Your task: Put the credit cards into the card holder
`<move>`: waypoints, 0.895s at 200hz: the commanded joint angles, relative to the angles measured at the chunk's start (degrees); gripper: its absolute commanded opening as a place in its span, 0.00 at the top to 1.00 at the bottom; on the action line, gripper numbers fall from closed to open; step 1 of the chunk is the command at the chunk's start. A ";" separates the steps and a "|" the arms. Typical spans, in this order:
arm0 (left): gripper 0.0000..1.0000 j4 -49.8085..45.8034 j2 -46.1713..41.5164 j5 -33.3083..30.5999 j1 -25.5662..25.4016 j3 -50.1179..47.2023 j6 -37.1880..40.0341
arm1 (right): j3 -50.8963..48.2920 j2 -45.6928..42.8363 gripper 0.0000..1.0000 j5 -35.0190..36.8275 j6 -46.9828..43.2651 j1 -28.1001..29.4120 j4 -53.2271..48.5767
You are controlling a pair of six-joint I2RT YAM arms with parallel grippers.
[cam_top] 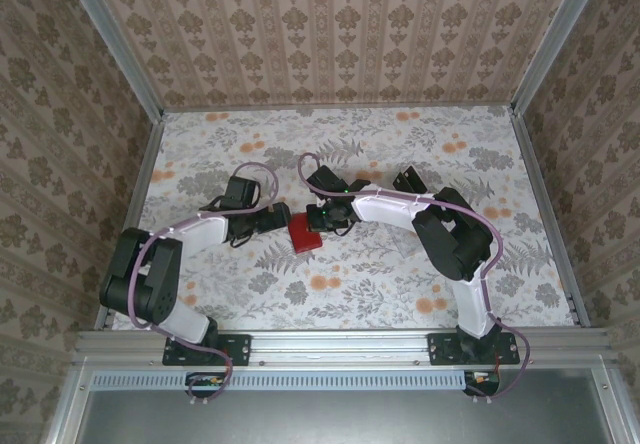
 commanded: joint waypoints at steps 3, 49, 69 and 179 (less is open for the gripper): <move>0.00 -1.60 1.67 -0.55 -1.01 2.51 2.84 | -1.55 -0.71 1.00 -0.45 0.66 -0.20 -1.58; 0.00 -5.99 4.52 -5.20 -3.52 4.70 5.05 | -1.26 -2.00 1.00 -0.37 -0.19 -0.20 -1.73; 0.00 -6.27 5.76 -5.97 -4.07 4.71 4.89 | -1.17 -2.74 1.00 -0.23 -0.85 -0.25 -1.83; 0.00 -5.56 8.01 -6.32 -4.69 4.36 4.41 | -0.66 -3.56 1.00 -2.75 -2.51 -0.22 0.39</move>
